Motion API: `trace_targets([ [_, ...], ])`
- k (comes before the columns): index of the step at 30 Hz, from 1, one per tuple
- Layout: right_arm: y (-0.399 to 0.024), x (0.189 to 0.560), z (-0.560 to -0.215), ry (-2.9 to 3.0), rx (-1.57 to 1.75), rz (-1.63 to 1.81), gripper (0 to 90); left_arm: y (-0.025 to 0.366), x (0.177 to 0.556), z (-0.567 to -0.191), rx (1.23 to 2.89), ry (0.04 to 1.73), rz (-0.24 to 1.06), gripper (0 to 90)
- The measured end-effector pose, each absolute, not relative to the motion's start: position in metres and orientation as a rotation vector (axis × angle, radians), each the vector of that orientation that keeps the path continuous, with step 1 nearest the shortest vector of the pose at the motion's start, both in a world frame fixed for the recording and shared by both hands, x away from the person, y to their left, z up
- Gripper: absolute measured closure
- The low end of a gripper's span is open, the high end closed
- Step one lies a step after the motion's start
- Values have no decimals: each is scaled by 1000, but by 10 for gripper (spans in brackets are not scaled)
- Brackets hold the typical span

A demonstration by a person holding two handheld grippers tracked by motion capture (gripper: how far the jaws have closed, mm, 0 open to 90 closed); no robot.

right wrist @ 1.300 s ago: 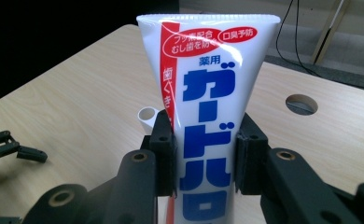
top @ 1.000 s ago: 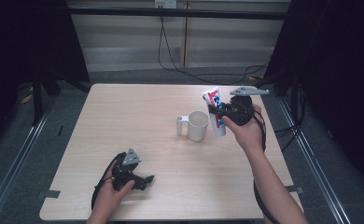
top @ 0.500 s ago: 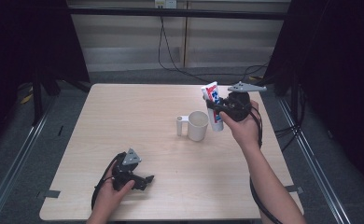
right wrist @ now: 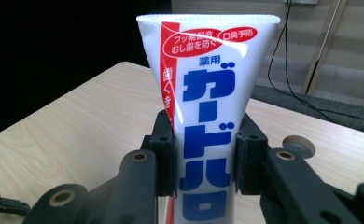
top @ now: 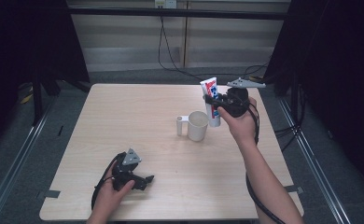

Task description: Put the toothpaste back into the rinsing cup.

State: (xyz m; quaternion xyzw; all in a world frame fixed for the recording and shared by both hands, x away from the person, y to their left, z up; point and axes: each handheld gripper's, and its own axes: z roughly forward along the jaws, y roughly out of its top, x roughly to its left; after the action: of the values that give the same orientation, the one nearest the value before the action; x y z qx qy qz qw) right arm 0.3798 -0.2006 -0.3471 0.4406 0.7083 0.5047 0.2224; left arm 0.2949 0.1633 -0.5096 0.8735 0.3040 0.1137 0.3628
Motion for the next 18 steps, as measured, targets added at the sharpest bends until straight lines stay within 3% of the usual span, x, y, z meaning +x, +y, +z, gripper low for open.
trace_targets([
  [18,-188,391,-339,1897,1180,1423,672,163,295,-510,2249,783,293,25],
])
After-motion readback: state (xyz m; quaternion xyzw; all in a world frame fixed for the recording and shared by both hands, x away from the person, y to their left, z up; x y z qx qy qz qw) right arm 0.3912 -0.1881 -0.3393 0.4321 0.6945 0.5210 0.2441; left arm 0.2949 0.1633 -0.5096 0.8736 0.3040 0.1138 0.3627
